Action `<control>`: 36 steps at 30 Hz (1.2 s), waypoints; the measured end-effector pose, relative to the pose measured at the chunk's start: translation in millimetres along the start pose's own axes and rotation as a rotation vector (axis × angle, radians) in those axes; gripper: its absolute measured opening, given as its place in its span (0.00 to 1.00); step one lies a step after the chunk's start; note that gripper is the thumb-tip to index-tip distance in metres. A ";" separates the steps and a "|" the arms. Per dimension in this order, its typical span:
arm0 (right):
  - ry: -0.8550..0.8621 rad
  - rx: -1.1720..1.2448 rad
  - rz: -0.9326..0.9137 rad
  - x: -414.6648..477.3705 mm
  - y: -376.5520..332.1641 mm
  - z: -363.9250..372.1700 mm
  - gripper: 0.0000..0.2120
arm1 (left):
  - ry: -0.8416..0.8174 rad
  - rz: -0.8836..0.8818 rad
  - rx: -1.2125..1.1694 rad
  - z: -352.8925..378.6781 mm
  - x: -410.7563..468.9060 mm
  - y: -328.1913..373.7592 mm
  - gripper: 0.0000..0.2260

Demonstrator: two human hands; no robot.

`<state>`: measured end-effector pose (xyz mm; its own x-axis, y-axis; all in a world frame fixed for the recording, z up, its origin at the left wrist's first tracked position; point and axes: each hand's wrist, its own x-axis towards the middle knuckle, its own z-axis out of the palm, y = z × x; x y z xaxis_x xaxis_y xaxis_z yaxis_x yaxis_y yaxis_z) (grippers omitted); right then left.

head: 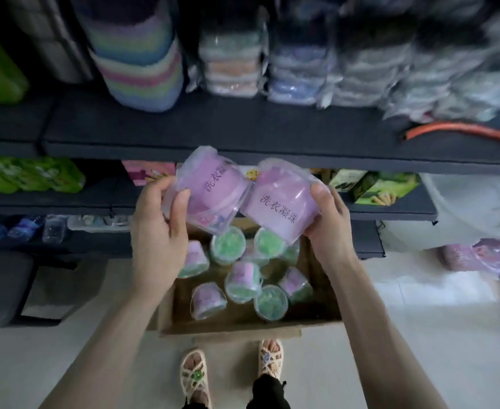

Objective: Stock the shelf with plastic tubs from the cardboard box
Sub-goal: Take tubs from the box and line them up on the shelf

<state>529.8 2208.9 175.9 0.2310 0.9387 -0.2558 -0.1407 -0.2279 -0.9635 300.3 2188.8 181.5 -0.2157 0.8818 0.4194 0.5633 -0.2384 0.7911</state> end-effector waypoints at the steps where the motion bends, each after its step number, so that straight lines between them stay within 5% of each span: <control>1: -0.026 0.022 -0.059 4.3 -30.8 -5.9 0.24 | 0.022 0.024 -0.007 0.7 16.9 23.1 0.15; 13: -0.153 -0.068 -0.735 77.9 -305.2 -63.7 0.18 | 0.292 0.449 0.107 22.6 171.1 226.9 0.12; 19: -0.162 -0.221 -0.777 143.1 -321.6 -36.8 0.20 | 0.201 0.471 0.350 41.8 243.0 228.2 0.10; 25: -0.330 -0.449 -0.805 182.6 -327.4 -9.6 0.19 | 0.030 0.356 0.350 40.2 288.0 201.2 0.11; 31: -0.088 -0.634 -1.070 191.0 -327.1 11.5 0.16 | 0.160 0.478 0.592 48.5 296.2 191.9 0.20; 36: -0.060 -0.617 -1.041 198.3 -315.6 23.2 0.23 | 0.121 0.485 0.536 45.2 312.7 174.4 0.20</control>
<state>597.6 2473.0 431.1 -0.0872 0.7528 0.6525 0.5725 0.5739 -0.5856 367.1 2441.4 430.4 0.0875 0.6691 0.7380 0.9242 -0.3311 0.1906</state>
